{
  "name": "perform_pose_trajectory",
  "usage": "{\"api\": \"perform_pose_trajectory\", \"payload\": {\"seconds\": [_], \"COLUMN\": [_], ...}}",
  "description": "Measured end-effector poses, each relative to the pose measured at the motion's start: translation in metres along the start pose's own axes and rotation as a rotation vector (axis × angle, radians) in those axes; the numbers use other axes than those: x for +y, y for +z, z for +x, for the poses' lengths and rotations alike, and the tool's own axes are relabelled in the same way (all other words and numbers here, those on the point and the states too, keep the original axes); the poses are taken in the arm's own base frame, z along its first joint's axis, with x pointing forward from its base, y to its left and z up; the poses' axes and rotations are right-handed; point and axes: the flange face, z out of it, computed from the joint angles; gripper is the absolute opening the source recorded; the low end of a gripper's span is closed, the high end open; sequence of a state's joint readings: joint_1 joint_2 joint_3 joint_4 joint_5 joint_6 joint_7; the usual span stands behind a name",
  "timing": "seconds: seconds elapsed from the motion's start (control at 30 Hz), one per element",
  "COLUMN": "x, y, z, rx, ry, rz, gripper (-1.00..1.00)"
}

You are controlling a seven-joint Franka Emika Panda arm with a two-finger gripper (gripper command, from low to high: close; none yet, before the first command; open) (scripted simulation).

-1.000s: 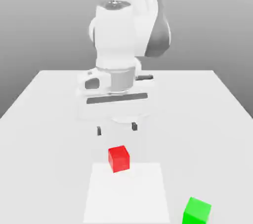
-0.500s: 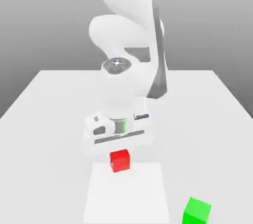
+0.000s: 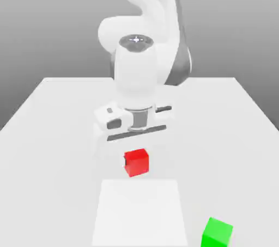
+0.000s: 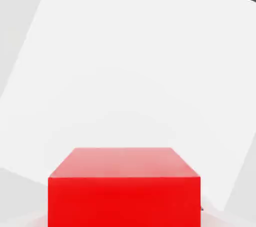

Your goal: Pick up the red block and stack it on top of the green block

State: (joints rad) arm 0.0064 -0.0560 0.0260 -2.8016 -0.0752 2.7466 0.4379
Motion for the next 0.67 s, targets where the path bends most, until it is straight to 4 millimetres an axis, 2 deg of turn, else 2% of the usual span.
{"api": "perform_pose_trajectory", "payload": {"seconds": [0.2, 0.4, 0.53, 0.57, 0.67], "x": [-0.08, -0.163, -0.176, -0.177, -0.177], "y": [-0.014, -0.022, 0.025, 0.034, 0.034], "z": [0.037, 0.058, 0.058, 0.058, 0.058], "rx": [0.004, -0.008, -0.011, -0.01, -0.01], "ry": [-0.117, -0.215, -0.229, -0.229, -0.229], "rz": [-0.001, 0.025, 0.029, 0.029, 0.029], "gripper": [-1.0, -1.0, -1.0, 1.0, 1.0]}}
